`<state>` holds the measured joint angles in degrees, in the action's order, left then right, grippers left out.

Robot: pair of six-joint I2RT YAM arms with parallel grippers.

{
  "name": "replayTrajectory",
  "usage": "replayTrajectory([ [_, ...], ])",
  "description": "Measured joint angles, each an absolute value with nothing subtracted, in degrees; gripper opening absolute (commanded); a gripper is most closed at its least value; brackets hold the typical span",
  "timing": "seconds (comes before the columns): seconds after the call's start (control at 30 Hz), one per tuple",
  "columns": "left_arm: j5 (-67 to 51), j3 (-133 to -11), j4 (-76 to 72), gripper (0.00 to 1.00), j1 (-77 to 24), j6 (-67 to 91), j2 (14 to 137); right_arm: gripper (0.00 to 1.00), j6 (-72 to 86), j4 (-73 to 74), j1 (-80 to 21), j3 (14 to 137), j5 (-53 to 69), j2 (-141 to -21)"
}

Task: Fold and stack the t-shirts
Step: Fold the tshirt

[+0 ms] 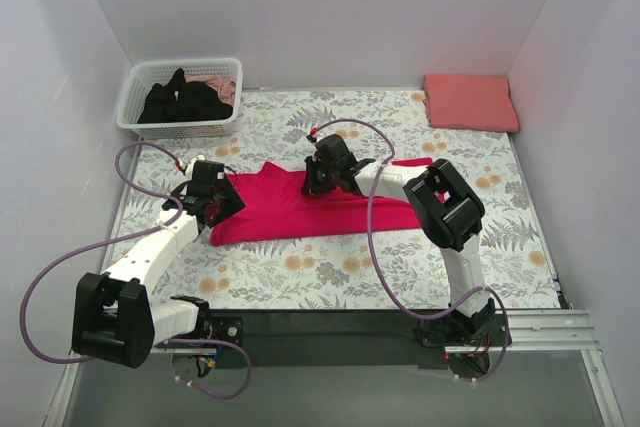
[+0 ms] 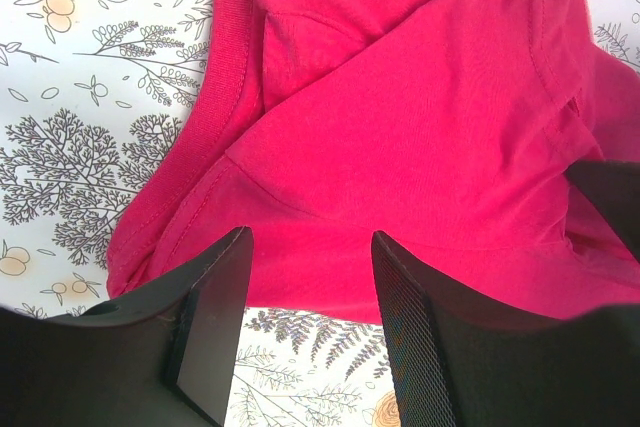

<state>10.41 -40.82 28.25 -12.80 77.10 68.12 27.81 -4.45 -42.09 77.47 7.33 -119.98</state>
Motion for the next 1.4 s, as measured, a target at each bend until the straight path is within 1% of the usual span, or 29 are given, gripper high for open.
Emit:
replayTrajectory([
  [0.27, 10.39, -40.75, 28.25, 0.50, -12.80, 77.12, 68.05, 0.01, 28.29, -4.64, -42.02, 73.41, 6.52, -116.66],
  [0.3, 10.39, -40.75, 28.23, 0.50, -12.80, 77.12, 68.05, 0.07, 28.42, -4.71, -42.02, 73.08, 6.52, -116.36],
  [0.37, 10.41, -40.75, 28.25, 0.50, -12.80, 77.14, 68.05, 0.15, 28.99, -5.17, -41.98, 72.27, 6.52, -115.98],
  [0.47, 10.46, -40.75, 28.29, 0.50, -12.80, 77.19, 68.05, 0.22, 29.95, -5.85, -41.69, 71.22, 6.55, -115.96],
  [0.5, 10.48, -40.75, 28.32, 0.50, -12.80, 77.25, 68.05, 0.27, 30.41, -6.33, -41.45, 70.78, 6.79, -115.96],
  [0.57, 10.50, -40.75, 28.40, 0.50, -12.80, 77.36, 68.05, 0.33, 31.09, -7.51, -40.86, 70.30, 7.44, -115.85],
  [0.63, 10.48, -40.75, 28.51, 0.50, -12.80, 77.41, 68.07, 0.36, 31.09, -7.86, -39.97, 70.15, 7.86, -115.63],
  [0.67, 10.48, -40.75, 28.51, 0.50, -12.80, 77.43, 68.10, 0.42, 30.83, -7.97, -39.48, 69.84, 7.90, -115.33],
  [0.73, 10.50, -40.75, 28.51, 0.50, -12.80, 77.62, 68.20, 0.46, 29.80, -7.79, -38.44, 68.47, 7.81, -113.73],
  [0.77, 10.50, -40.75, 28.51, 0.48, -12.80, 77.78, 68.27, 0.52, 29.15, -7.62, -37.89, 67.53, 7.86, -112.53],
  [0.8, 10.52, -40.75, 28.53, 0.46, -12.80, 77.87, 68.34, 0.54, 28.40, -7.20, -37.15, 66.59, 7.88, -110.93],
  [1.0, 9.67, -40.75, 28.84, 0.39, -12.80, 79.29, 71.46, 0.54, 21.37, -2.31, -32.32, 62.35, 6.72, -99.63],
  [1.17, 7.90, -41.10, 29.34, 0.39, -12.80, 80.71, 75.72, 0.53, 17.91, 3.11, -28.51, 54.89, 2.81, -91.74],
  [1.4, 6.94, -45.32, 30.09, 0.38, -12.80, 81.43, 84.49, 0.53, 16.25, 10.13, -26.61, 48.56, -0.86, -89.65],
])
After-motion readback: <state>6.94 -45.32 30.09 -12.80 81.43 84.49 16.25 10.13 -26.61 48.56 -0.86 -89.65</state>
